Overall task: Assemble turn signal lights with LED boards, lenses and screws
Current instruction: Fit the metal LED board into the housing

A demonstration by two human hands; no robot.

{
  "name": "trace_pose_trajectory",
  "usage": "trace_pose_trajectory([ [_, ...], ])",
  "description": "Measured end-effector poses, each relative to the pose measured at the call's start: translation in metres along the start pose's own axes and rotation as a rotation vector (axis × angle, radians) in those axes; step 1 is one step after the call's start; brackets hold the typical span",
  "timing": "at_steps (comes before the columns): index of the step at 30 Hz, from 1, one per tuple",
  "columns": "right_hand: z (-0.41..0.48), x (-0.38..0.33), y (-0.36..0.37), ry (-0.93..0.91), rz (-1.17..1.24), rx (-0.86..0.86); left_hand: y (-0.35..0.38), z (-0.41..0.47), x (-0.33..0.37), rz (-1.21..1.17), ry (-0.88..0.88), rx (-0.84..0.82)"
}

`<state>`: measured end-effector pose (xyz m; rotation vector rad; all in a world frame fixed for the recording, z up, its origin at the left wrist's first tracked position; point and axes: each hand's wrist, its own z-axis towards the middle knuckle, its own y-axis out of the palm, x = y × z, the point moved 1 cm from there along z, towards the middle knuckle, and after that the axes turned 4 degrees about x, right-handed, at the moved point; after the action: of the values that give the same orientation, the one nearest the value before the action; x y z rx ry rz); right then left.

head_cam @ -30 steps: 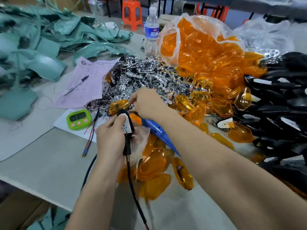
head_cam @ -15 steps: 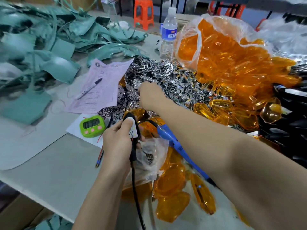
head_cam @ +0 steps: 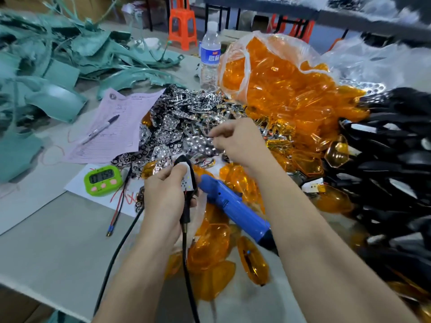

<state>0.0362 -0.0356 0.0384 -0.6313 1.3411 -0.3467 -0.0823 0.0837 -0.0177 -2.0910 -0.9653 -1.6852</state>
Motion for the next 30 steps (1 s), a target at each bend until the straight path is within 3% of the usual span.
trace_pose_trajectory([
  [7,-0.118,0.035,-0.05,0.246,0.59,0.224,0.043,-0.037,-0.011,0.013,0.017,-0.164],
  [11,-0.151,0.048,-0.055,0.377,0.926,0.26,0.066,-0.055,-0.025,0.013,0.047,-0.196],
  [21,-0.182,0.055,-0.06,0.361,0.969,0.233,0.084,-0.078,-0.03,-0.098,-0.028,-0.326],
  [30,-0.181,0.058,-0.071,0.389,0.986,0.224,0.081,-0.077,-0.028,-0.119,-0.151,-0.323],
])
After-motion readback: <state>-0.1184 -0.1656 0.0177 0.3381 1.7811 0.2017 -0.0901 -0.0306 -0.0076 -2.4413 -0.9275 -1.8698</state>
